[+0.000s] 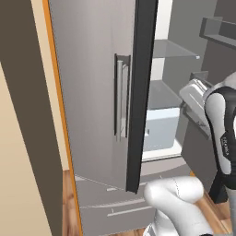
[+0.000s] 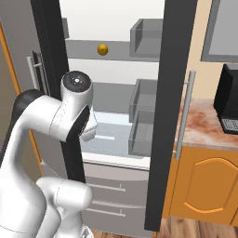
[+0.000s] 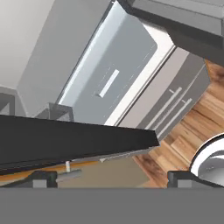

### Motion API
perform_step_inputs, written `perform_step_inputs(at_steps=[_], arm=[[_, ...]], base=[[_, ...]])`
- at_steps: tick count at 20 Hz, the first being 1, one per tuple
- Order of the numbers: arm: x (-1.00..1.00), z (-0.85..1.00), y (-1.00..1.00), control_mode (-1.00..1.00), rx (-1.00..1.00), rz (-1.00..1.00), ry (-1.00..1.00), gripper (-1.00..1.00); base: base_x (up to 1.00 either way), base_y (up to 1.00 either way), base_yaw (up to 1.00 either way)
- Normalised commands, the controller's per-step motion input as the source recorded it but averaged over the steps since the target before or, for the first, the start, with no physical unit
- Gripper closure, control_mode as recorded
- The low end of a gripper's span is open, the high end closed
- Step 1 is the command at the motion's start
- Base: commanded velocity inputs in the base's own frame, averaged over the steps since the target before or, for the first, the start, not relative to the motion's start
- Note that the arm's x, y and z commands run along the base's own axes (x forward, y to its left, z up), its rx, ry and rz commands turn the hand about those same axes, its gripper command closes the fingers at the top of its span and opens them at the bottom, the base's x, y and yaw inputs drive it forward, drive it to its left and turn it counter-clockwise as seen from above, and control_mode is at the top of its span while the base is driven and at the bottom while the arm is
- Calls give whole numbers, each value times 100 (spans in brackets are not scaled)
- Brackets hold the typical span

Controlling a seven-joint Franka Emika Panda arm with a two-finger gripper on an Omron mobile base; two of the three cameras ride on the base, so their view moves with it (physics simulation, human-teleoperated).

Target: Retrieve a lemon from the fridge and place it on the cutting board with the fish.

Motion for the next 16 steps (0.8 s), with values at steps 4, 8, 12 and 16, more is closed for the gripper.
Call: perform_step_inputs(at_steps=[4,8,12,16], arm=[[94,-22,12,-100,9,5,1,-100],[88,-17,13,-100,11,5,1,-100],[67,-11,18,-100,9,5,0,-100],[55,-13,33,-100,9,4,0,-100]], base=[[0,0,0],[0,0,0],[0,0,0],[0,0,0]])
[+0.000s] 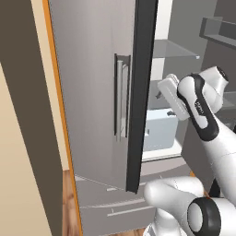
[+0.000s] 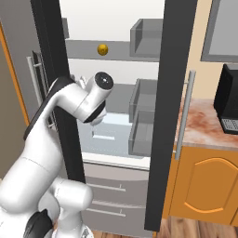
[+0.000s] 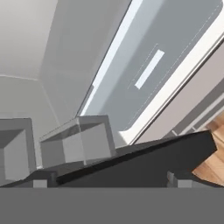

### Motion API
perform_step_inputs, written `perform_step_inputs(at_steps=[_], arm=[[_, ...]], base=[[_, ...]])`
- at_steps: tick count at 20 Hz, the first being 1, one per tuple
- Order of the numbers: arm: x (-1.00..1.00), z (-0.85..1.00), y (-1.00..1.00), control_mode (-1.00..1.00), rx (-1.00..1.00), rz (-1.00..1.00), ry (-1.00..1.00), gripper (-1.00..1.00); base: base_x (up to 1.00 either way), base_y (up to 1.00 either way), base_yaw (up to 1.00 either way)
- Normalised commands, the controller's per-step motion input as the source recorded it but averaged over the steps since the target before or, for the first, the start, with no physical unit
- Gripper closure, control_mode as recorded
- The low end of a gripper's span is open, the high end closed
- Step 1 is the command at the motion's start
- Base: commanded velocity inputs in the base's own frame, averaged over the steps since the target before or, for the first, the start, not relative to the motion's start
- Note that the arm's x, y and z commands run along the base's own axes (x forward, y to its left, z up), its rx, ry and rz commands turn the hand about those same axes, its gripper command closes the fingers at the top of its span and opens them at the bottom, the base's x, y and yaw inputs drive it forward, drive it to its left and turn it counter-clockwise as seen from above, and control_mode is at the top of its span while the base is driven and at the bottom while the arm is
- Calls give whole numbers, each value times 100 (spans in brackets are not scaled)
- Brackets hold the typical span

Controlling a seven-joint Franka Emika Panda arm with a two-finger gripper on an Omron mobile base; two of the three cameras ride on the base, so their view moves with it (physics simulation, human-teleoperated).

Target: Retrieve a lemon from the fridge and place it on the cutting board with the fish.

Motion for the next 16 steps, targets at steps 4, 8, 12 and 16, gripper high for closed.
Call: perform_step_inputs(at_steps=[4,8,12,16], arm=[[30,-10,56,-100,0,0,0,-100],[40,-5,28,-100,0,0,0,-100],[22,0,26,-100,0,0,0,-100],[-11,0,44,-100,7,0,2,-100]], base=[[0,0,0],[0,0,0],[0,0,0],[0,0,0]])
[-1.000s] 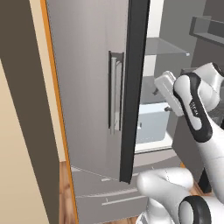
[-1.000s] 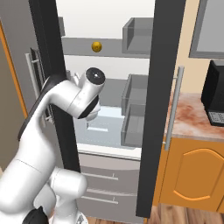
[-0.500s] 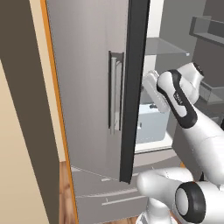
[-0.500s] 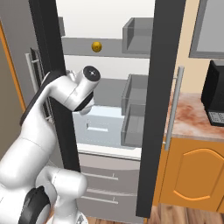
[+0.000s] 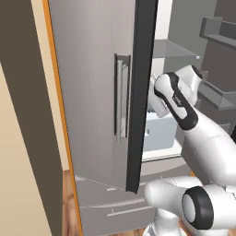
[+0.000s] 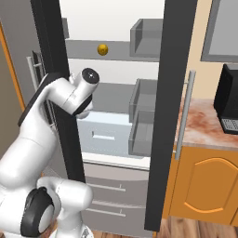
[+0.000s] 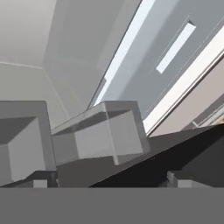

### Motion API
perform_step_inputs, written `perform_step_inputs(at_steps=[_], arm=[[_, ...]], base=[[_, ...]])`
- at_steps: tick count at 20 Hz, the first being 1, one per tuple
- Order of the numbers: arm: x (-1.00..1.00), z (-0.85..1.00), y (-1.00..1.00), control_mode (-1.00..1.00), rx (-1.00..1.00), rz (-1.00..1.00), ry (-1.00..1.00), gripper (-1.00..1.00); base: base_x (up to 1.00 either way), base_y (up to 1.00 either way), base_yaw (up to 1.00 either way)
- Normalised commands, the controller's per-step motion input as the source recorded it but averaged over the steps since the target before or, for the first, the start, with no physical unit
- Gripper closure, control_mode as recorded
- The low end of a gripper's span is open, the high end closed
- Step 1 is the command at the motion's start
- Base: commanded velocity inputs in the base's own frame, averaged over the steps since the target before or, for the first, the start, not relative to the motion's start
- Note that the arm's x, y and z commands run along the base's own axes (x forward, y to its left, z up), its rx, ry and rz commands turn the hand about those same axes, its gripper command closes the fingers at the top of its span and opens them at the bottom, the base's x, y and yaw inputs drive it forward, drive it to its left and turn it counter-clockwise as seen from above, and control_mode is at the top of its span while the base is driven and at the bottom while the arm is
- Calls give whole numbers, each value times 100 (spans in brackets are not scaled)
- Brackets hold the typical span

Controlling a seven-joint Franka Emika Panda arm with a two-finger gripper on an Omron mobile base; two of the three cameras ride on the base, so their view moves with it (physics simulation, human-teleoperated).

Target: Retrieve a lemon from the fridge and place it on the cutting board with the fish.

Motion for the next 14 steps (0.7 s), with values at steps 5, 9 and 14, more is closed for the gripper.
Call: perform_step_inputs(at_steps=[5,9,14], arm=[[-89,8,59,-100,14,0,9,-100],[-100,29,88,-100,13,1,21,-100],[-100,26,100,-100,8,5,35,-100]], base=[[0,0,0],[0,0,0],[0,0,0]])
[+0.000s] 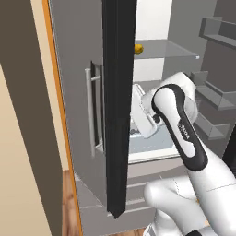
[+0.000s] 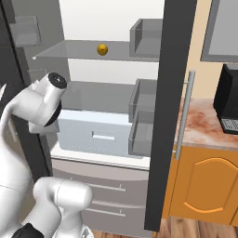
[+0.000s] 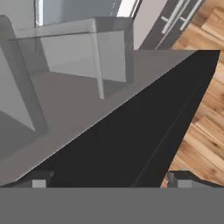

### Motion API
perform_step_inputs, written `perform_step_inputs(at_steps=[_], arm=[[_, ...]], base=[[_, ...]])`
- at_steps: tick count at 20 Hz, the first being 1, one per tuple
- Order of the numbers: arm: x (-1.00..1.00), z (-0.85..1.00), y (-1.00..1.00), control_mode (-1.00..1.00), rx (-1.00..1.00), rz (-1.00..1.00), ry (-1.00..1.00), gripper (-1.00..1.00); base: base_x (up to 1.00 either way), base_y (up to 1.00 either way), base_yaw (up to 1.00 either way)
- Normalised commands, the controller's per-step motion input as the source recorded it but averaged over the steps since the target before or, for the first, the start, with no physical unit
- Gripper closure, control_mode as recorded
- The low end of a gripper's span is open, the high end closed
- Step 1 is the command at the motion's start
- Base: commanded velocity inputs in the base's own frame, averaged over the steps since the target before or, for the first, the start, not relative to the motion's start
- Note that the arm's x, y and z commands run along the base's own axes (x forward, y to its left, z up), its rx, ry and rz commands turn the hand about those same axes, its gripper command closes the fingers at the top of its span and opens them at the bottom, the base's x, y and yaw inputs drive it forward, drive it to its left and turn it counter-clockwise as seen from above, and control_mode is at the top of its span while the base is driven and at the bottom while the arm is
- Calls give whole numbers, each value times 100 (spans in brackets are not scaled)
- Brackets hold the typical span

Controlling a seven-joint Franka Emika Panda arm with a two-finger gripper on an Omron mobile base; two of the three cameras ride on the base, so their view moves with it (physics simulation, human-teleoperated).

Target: Retrieve a lemon from the fridge and place it on the cutting board with the fish.

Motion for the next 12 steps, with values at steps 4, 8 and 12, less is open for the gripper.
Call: perform_step_inputs(at_steps=[4,8,12], arm=[[-99,16,100,-100,5,2,36,-100],[-55,13,83,-100,0,0,21,-100],[-32,14,35,-100,0,0,4,-100]], base=[[0,0,0],[0,0,0],[0,0,0]])
